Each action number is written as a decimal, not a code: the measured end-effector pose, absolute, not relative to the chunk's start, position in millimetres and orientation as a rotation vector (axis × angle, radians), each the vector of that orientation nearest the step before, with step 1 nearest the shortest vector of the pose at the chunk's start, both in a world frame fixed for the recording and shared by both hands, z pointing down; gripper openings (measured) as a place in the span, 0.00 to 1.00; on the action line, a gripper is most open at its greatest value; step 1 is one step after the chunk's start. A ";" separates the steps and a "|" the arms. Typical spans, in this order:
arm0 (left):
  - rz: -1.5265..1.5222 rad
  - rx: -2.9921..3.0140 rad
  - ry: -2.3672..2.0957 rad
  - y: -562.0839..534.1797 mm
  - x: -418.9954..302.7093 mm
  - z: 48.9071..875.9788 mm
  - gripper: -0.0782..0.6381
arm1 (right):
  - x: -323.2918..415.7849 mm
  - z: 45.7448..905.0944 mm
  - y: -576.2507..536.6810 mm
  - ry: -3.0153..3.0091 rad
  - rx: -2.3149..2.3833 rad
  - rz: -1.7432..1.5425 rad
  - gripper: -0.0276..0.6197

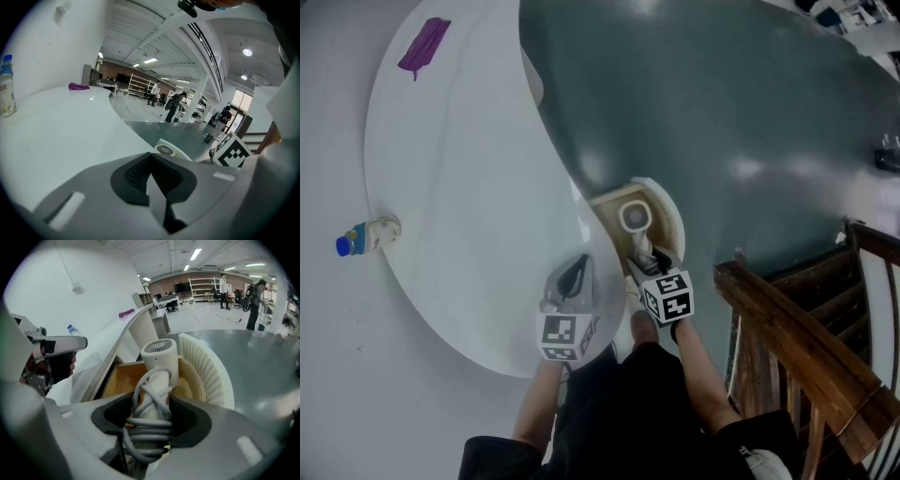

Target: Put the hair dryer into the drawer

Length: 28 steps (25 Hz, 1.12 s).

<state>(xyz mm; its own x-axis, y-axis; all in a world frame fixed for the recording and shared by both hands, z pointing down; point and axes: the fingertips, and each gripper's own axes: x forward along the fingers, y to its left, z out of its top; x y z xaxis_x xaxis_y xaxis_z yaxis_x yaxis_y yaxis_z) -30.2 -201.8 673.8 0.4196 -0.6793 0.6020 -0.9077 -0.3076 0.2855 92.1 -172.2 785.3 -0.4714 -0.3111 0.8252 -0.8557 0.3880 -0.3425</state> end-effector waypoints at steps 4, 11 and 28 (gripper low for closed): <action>0.505 2.088 -1.313 -200.7 -27.6 675.7 0.12 | 90.3 787.9 -174.1 -1.953 1.000 1.050 0.43; 0.512 2.092 -1.284 -197.4 -26.3 676.9 0.12 | 81.3 795.4 -175.2 -1.930 0.977 1.078 0.43; 0.497 2.117 -1.271 -201.1 -31.6 677.3 0.12 | 77.4 836.5 -179.3 -1.818 0.983 1.122 0.44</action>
